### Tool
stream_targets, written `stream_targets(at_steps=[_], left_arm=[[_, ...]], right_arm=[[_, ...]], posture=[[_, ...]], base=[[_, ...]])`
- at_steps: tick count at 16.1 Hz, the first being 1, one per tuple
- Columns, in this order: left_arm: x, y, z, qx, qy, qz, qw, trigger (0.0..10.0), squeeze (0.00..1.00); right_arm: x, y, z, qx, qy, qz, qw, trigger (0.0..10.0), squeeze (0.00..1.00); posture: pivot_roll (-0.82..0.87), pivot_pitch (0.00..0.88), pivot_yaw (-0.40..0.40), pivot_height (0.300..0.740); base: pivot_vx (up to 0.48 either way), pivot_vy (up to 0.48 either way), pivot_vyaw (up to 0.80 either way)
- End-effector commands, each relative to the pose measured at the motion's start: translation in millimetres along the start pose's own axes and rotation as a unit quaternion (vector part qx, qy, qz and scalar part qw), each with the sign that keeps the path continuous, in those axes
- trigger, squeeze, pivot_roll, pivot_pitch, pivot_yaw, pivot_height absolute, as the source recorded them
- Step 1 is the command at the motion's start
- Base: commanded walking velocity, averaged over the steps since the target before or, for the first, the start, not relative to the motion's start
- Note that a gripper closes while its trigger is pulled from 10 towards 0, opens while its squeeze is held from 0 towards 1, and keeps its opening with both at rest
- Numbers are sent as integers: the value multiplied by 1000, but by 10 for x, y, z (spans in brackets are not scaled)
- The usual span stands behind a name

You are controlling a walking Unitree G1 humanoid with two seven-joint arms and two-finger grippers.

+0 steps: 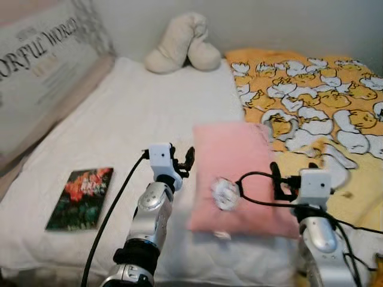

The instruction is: Clean up the room

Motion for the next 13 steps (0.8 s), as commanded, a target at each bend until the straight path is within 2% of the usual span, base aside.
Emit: stream_targets(at_steps=[1, 3, 5, 6, 7, 8, 10, 11, 12, 13], left_arm=[[-72, -27, 25, 4, -15, -15, 1000, 10000, 1000], [-121, -35, -10, 19, -42, -41, 998, 10000, 1000], [-95, -118, -35, 43, -56, -37, 997, 10000, 1000], [-89, -144, -37, 51, -59, -40, 996, 10000, 114], [-6, -187, -1, 60, -64, -18, 996, 10000, 0], [129, -217, 82, 51, -56, 20, 997, 10000, 0], [204, -227, 172, 31, -66, 41, 996, 10000, 0], [250, -176, 292, -7, -71, 47, 996, 10000, 0], [275, -77, 313, -26, -67, 49, 996, 10000, 0], [302, 120, 307, -44, -62, 46, 996, 10000, 0]], right_arm=[[-30, -25, 14, 2, -7, -6, 1000, 10000, 0], [-31, -31, 7, 4, -12, -9, 1000, 10000, 0], [12, -23, -41, 13, -12, -5, 1000, 10000, 0], [28, -22, -59, 17, -11, -3, 1000, 10000, 0], [44, -37, -83, 24, -17, 0, 1000, 10000, 0], [42, -63, -123, 37, -33, 1, 999, 10000, 0], [32, -84, -127, 41, -34, 2, 999, 10000, 0], [31, -62, -46, 21, -29, 9, 999, 10000, 0], [51, -6, 3, 7, -23, 15, 1000, 10000, 0], [81, 109, 62, -10, -14, 22, 1000, 10000, 0]], posture=[[14, 0, 28, 740], [21, 0, 23, 740], [34, 0, 16, 740], [35, 0, 16, 740], [33, 0, 20, 740], [30, 0, 25, 740], [26, 0, 30, 740], [20, 0, 41, 740], [19, 0, 43, 740], [23, 0, 39, 740]], base=[[0, -435, 0], [307, -368, 0], [161, 0, 0], [0, 0, 0], [0, 0, 0], [0, 0, 0], [0, 0, 0], [0, 0, 0], [0, 0, 0], [0, 0, 0]])
Point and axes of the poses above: a point about 5 cm out from each wrist's last joint towards the gripper, its own y axis pointing back from the gripper into the wrist, its own z axis along the axis of the wrist's last joint, x = y × z, the point moved 1 cm from there along -y, pointing out of the wrist towards the gripper, and after that the axes turned 1 degree about y, right-handed, at the moved point
